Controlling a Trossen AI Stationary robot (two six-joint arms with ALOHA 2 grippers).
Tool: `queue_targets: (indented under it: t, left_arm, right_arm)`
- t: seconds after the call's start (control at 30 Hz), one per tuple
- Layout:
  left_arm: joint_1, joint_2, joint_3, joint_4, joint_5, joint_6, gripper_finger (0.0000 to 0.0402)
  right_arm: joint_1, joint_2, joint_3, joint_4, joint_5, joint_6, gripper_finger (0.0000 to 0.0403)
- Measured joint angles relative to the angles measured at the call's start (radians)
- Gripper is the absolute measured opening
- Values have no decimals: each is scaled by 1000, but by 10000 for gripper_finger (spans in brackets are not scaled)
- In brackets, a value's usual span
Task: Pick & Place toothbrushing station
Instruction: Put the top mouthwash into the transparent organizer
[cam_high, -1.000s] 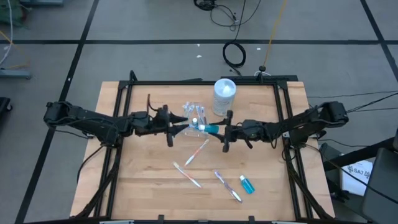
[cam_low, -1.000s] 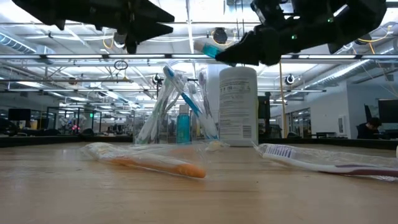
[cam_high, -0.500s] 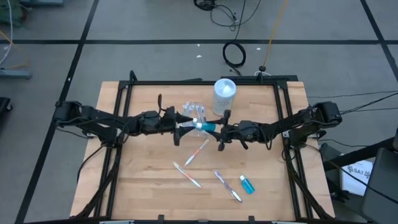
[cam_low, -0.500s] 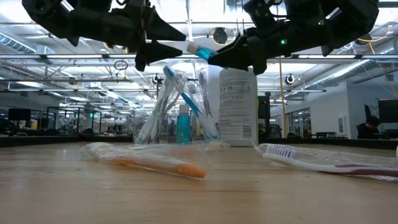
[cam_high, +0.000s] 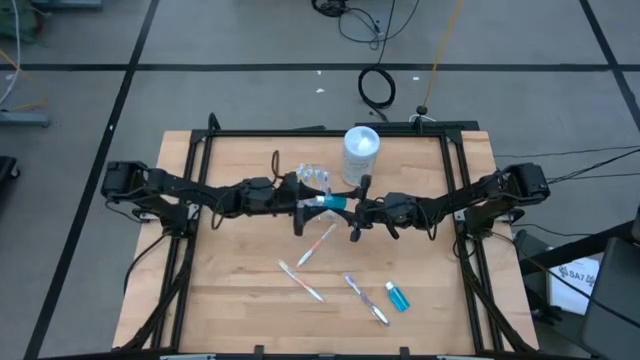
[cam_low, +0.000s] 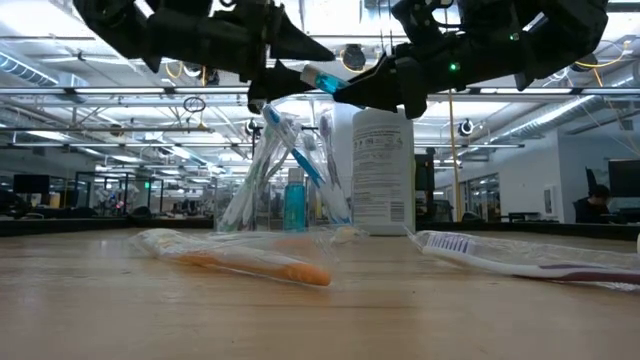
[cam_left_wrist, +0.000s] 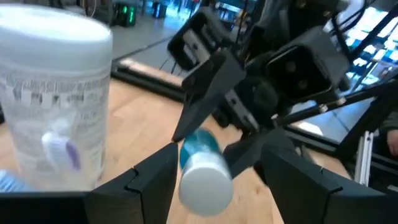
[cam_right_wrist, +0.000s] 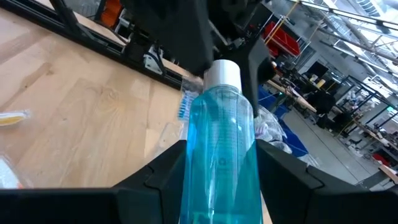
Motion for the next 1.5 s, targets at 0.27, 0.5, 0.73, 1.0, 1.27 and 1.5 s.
queue_targets:
  t: [0.27,0.5,0.73,1.0,1.27,1.5]
  left_arm:
    - [5,-4,19,-49,0,-21,234]
    - [6,-3,19,-70,0,-31,167]
    - [7,-3,19,-68,-6,-30,121]
    - [7,-3,18,-65,-5,-29,122]
    - [5,-4,18,-62,0,-17,114]
    - [5,-4,18,-60,0,-19,113]
  right_arm:
    - [0,0,0,-4,0,0,164]
    - [0,-1,0,-1,0,0,164]
    - [0,-1,0,-2,3,-4,165]
    - [0,-1,0,-3,3,-1,168]
    - [0,-1,0,-10,0,7,203]
    - [29,-16,0,0,56,3,220]
